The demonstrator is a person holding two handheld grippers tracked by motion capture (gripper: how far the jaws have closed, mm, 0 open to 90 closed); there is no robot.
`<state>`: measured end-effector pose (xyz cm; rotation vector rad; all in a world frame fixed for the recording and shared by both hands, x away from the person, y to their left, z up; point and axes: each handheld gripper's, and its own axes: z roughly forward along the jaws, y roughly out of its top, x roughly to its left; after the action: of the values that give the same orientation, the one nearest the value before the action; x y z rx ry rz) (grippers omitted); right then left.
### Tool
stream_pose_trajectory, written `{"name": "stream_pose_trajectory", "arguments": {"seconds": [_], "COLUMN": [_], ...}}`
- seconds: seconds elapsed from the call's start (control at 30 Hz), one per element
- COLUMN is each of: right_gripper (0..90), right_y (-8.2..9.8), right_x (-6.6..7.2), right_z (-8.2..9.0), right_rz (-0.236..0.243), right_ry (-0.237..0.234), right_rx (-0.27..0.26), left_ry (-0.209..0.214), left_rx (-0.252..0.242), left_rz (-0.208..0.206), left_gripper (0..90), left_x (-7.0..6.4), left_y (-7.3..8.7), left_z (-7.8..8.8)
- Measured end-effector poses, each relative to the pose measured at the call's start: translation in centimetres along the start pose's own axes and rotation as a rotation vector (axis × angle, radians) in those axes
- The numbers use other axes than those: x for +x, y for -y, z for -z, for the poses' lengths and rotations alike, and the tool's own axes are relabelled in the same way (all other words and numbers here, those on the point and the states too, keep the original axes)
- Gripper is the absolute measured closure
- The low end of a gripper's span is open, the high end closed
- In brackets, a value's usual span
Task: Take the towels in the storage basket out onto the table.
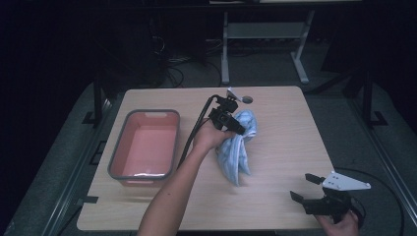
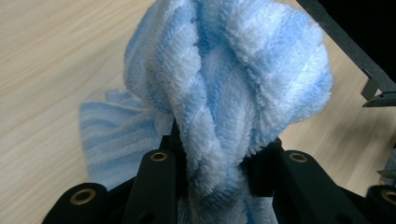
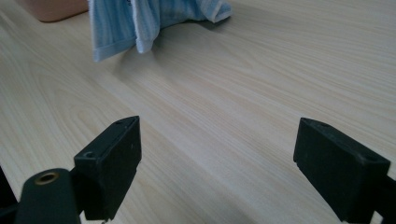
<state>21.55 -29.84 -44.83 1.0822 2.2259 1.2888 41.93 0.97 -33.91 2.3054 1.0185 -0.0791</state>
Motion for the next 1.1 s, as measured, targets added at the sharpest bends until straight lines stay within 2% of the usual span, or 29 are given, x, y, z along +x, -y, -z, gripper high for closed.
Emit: {"name": "stream_pose_trajectory", "arguments": {"seconds": [0.17,0.23,0.53,0.63,0.7,0.83,1.1], "right_gripper": [14.6,14.6,14.6,14.6,14.6,14.6,14.6], "right_y": [0.1,0.1,0.1,0.2,0.2,0.1,0.1], "right_x": [-0.1,-0.1,-0.7,-0.8,-0.8,-0.7,-0.5], "right_z": [0.0,0.0,0.0,0.1,0.0,0.0,-0.2], "right_rz": [0.002,-0.001,-0.011,-0.011,-0.008,-0.009,-0.001], "right_ry": [0.004,0.004,0.014,0.016,0.015,0.016,0.012], "right_rx": [-0.003,-0.001,0.006,0.006,0.009,0.014,0.021], "left_ry": [0.000,-0.001,0.001,-0.009,-0.004,-0.023,-0.025], "left_rx": [0.016,0.007,0.021,0.042,0.042,0.076,0.077], "left_rz": [-0.007,0.006,0.011,-0.007,0.006,-0.005,-0.004], "left_gripper": [68.2,68.2,67.8,67.3,67.0,65.7,64.8], "left_x": [0.0,-0.2,-0.2,-0.2,-0.2,-0.3,-0.3], "left_y": [0.2,0.3,0.9,1.1,1.3,1.9,2.1], "left_z": [-1.0,-1.6,-3.7,-4.2,-4.8,-5.8,-6.4]}}
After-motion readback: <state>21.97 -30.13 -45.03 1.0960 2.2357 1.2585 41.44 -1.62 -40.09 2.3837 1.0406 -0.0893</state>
